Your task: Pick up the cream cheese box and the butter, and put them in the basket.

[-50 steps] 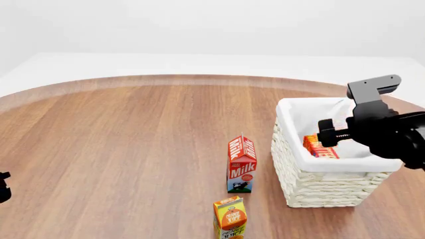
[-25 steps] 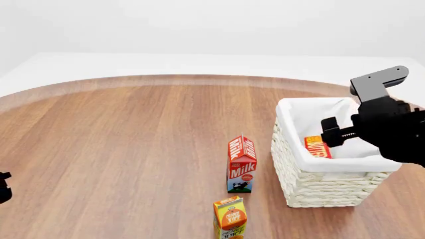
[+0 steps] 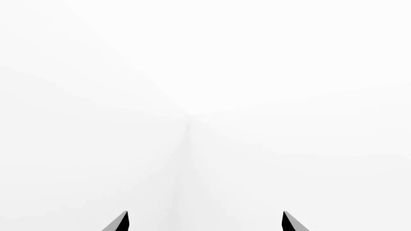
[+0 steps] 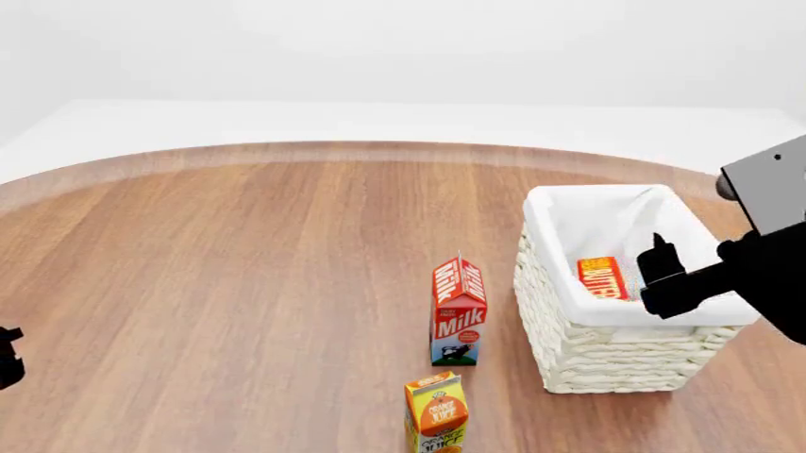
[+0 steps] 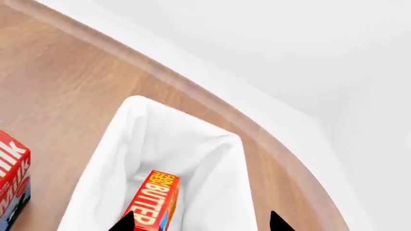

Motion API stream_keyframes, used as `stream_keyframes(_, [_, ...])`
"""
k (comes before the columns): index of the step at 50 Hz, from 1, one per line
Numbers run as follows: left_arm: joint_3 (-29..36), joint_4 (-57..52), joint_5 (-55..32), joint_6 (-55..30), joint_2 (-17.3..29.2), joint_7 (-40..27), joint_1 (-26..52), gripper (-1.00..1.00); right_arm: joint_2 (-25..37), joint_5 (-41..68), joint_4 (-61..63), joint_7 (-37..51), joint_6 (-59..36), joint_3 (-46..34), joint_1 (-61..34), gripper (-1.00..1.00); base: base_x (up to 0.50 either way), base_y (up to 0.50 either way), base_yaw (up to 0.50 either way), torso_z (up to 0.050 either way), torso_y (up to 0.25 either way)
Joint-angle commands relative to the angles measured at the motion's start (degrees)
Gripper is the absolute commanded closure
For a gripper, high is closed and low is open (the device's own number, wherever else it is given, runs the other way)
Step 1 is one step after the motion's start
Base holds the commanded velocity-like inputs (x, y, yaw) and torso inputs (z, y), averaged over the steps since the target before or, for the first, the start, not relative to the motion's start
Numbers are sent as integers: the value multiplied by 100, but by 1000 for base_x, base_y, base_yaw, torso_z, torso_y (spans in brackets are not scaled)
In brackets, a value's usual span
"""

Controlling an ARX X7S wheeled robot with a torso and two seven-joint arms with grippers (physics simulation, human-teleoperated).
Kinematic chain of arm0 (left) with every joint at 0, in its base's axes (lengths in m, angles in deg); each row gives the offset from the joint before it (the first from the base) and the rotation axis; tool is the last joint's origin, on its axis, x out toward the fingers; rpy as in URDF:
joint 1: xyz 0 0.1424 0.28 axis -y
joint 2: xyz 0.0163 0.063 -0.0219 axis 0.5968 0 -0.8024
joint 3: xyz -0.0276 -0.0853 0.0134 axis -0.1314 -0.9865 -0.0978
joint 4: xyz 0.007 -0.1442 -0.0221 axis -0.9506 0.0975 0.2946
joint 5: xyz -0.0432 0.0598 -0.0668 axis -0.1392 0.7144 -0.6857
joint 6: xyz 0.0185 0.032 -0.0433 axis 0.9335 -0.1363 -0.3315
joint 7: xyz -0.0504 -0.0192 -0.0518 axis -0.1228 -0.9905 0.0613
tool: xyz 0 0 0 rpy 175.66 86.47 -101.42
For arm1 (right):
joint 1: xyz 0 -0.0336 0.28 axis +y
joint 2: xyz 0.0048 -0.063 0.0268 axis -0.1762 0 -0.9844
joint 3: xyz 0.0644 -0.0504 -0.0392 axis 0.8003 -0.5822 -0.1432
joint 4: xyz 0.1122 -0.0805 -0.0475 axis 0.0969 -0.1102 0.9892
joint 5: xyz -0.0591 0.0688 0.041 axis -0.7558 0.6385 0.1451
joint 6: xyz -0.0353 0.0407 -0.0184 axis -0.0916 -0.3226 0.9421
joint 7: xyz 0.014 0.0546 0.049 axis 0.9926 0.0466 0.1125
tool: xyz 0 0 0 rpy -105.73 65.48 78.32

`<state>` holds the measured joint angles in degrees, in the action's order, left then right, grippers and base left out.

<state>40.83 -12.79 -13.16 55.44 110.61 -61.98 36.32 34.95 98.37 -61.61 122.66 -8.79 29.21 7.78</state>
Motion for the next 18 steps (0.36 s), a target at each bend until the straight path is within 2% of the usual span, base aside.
stream_keyframes(1, [-153,1,42,-41,-118,135,-10,-100,878,630,1501,673,626,510,163,-100,0,0,0,0,0])
stream_keyframes(14, [-148,-31,93,-46,-118,129,-34,-100,1936,699,2393,1282,1823,729,263,-100,0,0,0,0,0])
stream_keyframes(18, [-132,-36,113,-63,-114,129,-26,-100,1943,835,2519,1610,2160,736,273,-100,0,0,0,0,0])
